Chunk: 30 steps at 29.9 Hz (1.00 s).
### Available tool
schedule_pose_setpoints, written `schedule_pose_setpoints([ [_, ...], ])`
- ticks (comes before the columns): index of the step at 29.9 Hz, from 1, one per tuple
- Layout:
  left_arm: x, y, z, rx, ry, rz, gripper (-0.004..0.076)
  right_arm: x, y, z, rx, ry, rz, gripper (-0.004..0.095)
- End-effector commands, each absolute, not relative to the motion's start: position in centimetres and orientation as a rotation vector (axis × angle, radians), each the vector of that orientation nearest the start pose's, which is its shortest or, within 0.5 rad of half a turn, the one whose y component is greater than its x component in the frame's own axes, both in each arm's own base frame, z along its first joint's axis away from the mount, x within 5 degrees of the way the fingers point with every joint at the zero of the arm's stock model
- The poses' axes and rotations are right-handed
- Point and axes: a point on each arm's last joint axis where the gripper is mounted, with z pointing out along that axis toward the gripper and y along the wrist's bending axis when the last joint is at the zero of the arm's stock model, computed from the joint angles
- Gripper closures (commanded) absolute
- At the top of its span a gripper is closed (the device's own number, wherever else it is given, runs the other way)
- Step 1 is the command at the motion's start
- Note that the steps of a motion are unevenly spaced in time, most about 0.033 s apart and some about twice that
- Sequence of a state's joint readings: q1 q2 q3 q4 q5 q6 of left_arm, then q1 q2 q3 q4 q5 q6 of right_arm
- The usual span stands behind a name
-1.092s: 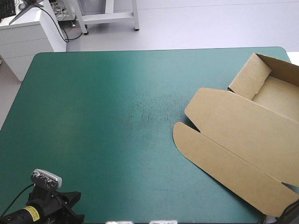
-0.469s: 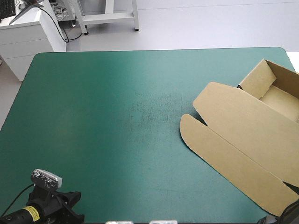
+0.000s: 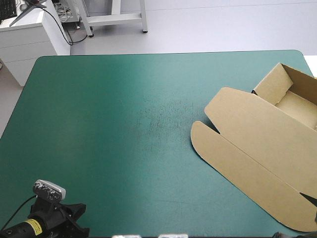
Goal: Fold the box
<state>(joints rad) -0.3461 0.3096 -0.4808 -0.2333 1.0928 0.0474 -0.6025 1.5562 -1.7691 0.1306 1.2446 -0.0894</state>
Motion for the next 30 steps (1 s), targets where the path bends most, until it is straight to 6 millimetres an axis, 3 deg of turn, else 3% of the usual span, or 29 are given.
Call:
schedule_pose_setpoints([
  [1, 3.5, -3.4, 27.6, 0.407, 2.316, -0.478, 0.0732, 23.2, -13.3, 45.6, 0.54, 2.36, -0.135, 0.0903],
  [4, 3.5, -3.4, 27.6, 0.407, 2.316, -0.478, 0.0732, 21.3, -10.2, 45.1, 0.461, 2.381, -0.101, 0.0903],
  [9, 3.5, -3.4, 27.6, 0.407, 2.316, -0.478, 0.0732, 17.7, -4.2, 42.5, 0.23, 2.449, -0.004, 0.0903],
  [13, 3.5, -3.4, 27.6, 0.407, 2.316, -0.478, 0.0732, 14.3, -1.3, 39.6, 0.081, 2.491, 0.056, 0.0905],
  [21, 3.5, -3.4, 27.6, 0.407, 2.316, -0.478, 0.0732, 8.5, 0.4, 33.8, 0.029, 2.478, 0.119, 0.0907],
  [30, 3.5, -3.4, 27.6, 0.407, 2.316, -0.478, 0.0732, 4.1, 1.4, 29.4, -0.02, 2.327, 0.157, 0.0908],
])
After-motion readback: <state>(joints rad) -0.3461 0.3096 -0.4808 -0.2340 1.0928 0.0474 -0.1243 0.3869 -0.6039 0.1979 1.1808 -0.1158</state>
